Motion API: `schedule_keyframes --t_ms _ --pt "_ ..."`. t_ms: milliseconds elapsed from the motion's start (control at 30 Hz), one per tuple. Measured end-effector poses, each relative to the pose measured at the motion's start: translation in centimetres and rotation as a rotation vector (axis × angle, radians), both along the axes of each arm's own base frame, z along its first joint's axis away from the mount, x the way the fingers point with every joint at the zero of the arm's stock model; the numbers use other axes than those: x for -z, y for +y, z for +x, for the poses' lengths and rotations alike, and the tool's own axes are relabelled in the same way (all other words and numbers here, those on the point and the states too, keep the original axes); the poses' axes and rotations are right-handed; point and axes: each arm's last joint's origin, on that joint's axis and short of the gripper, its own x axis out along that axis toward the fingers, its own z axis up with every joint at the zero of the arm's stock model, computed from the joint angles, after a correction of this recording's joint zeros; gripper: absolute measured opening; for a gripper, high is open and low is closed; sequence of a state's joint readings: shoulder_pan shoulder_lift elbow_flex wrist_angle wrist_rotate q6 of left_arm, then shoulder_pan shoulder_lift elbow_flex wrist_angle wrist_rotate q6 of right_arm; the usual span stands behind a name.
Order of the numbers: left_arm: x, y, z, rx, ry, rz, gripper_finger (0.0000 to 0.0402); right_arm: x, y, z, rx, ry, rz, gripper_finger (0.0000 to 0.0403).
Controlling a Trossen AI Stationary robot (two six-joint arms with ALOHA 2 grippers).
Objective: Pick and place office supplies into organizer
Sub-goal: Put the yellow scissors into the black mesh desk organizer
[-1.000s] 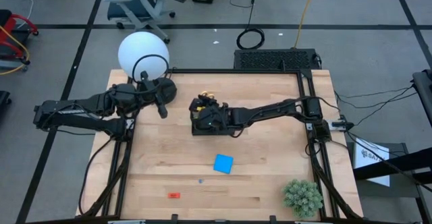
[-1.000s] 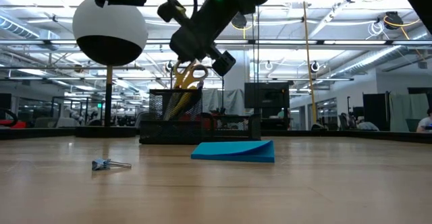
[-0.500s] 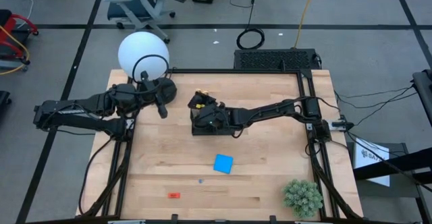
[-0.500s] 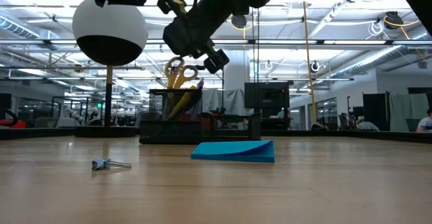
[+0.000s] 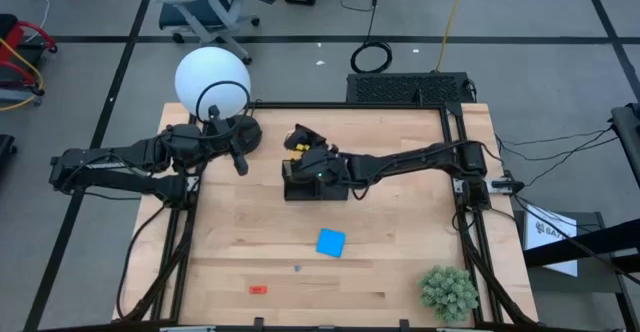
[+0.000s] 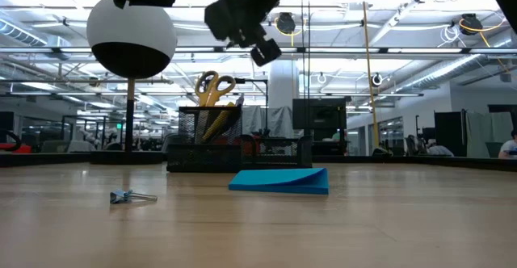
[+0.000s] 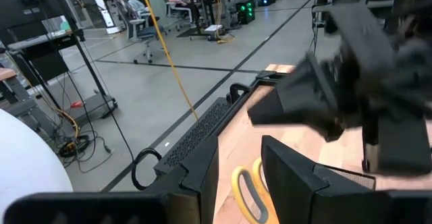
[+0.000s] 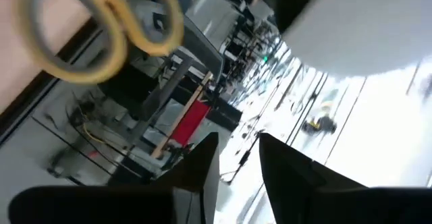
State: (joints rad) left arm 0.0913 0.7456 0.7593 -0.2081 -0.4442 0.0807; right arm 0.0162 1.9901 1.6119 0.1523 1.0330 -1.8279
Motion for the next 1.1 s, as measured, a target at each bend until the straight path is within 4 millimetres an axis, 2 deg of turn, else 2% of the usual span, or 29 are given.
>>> schedule_keyframes --t_ms 100,200,300,467,667,833,1000,1100 --pt "0.0 0.0 0.0 0.000 0.000 0.000 0.0120 -1.2 -0.5 -0.5 0.031 -0.135 0.061 0.0100" --pt "0.0 0.0 0.0 0.000 0.000 0.000 0.0120 -2.3 -1.3 -1.1 0.069 -0.359 0.193 0.0100" --pt "0.0 0.0 0.0 0.001 0.000 0.000 0.0120 -3.1 -2.4 -2.0 0.101 -0.499 0.324 0.0100" --pt "0.0 0.0 0.0 -0.001 0.002 -0.005 0.0120 -3.7 -4.5 -3.2 0.054 -0.691 0.694 0.0100" --pt "0.1 0.0 0.0 -0.001 0.006 -0.007 0.0120 -3.1 -8.0 -3.9 0.057 -0.750 0.981 0.0100" --pt "0.1 0.0 0.0 0.000 0.006 -0.007 0.0120 -2.2 -10.7 -4.6 0.090 -0.832 1.038 0.0100" --pt "0.1 0.0 0.0 0.000 0.008 -0.004 0.0120 0.5 -12.7 -5.5 0.033 -0.858 1.198 0.0100" --pt "0.1 0.0 0.0 0.000 0.008 -0.004 0.0120 2.3 -13.1 -6.0 -0.001 -0.899 1.219 0.0100"
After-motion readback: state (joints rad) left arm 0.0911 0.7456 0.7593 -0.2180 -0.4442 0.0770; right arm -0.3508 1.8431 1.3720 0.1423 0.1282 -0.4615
